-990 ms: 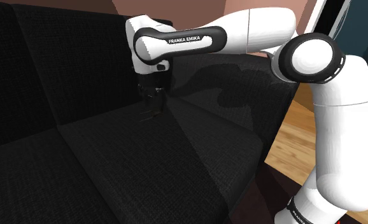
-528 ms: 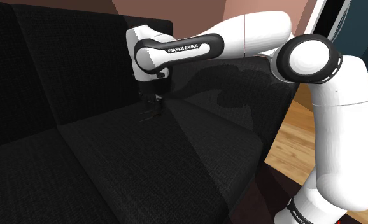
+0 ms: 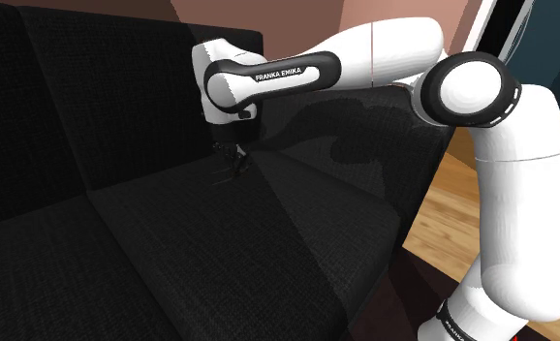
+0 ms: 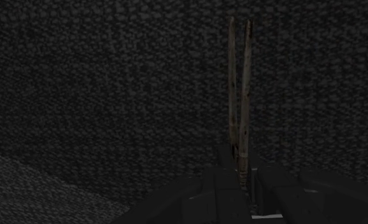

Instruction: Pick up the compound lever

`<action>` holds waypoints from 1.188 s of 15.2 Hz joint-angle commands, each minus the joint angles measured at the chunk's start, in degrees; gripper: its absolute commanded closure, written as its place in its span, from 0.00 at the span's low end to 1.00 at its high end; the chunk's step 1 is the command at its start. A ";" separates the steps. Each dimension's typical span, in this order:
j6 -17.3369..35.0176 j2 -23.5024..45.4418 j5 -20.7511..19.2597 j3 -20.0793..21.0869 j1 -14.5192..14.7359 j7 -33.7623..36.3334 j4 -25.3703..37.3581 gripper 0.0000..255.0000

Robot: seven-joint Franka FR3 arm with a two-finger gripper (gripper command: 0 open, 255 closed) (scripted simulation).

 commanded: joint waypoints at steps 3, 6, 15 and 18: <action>-1.38 -0.16 0.13 0.09 0.19 -0.17 1.24 1.00; -3.60 -0.26 0.25 0.17 0.48 -0.52 3.43 1.00; -10.80 0.34 0.14 0.24 1.83 -1.53 11.41 1.00; -11.80 0.54 0.06 0.23 2.07 -1.66 12.62 1.00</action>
